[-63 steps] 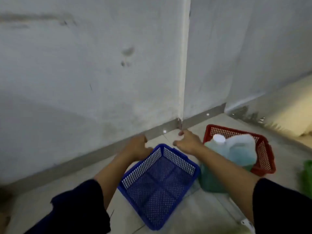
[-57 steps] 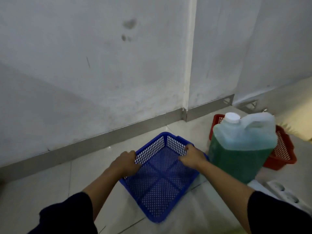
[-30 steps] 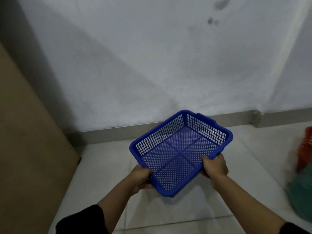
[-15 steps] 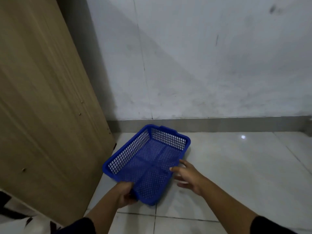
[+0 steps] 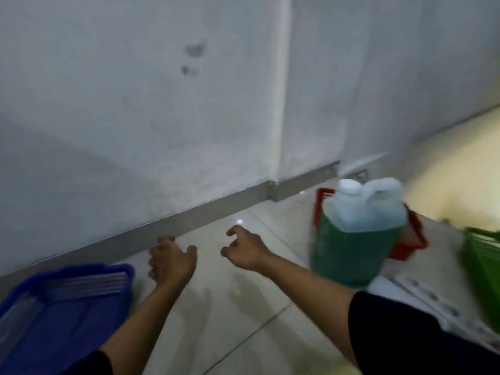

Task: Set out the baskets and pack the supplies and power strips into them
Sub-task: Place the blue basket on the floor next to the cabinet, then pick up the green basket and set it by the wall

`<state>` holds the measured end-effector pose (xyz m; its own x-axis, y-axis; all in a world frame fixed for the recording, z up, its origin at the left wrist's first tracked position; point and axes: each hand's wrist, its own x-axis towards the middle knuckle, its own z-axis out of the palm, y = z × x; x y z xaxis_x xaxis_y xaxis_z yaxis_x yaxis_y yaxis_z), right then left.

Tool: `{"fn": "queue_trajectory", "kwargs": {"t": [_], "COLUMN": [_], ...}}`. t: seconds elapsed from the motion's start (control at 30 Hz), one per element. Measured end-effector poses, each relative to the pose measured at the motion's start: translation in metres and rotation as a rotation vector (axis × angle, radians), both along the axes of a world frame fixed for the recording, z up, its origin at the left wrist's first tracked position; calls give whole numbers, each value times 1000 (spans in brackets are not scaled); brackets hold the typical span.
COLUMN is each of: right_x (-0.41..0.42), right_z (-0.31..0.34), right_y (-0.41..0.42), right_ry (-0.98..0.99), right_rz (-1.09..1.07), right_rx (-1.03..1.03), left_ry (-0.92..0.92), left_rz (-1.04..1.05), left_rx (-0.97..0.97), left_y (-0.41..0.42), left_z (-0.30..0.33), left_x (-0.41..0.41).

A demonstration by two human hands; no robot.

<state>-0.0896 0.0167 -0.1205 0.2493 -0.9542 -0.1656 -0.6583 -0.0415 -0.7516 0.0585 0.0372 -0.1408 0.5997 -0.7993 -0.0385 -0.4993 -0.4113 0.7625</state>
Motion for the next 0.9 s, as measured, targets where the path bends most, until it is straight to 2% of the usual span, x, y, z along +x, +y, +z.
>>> {"fn": "queue_trajectory", "kwargs": {"t": [0.1, 0.2, 0.3, 0.4, 0.63, 0.77, 0.9], "right_x": [-73, -136, -192, -245, -368, -431, -478], "right_z": [25, 41, 40, 21, 19, -8, -50], "right_y": [1, 3, 9, 23, 20, 12, 18], "right_ry": [236, 331, 388, 395, 630, 730, 662], "right_rz": [-120, -308, -453, -554, -618, -621, -672], "right_rx": [-278, -410, -483, -397, -203, -47, 148], "left_ry": [111, 232, 238, 179, -145, -311, -354], "left_rz": [-207, -353, -435, -512, -815, -1008, -1175], "left_rx": [-107, -155, -180, -250, -497, -515, -455], "left_y": [-27, -33, -29, -28, -22, -21, -19], "left_z": [17, 23, 20, 18, 13, -1, -19], "left_x": [-79, -145, -196, -237, -302, -341, -386]}}
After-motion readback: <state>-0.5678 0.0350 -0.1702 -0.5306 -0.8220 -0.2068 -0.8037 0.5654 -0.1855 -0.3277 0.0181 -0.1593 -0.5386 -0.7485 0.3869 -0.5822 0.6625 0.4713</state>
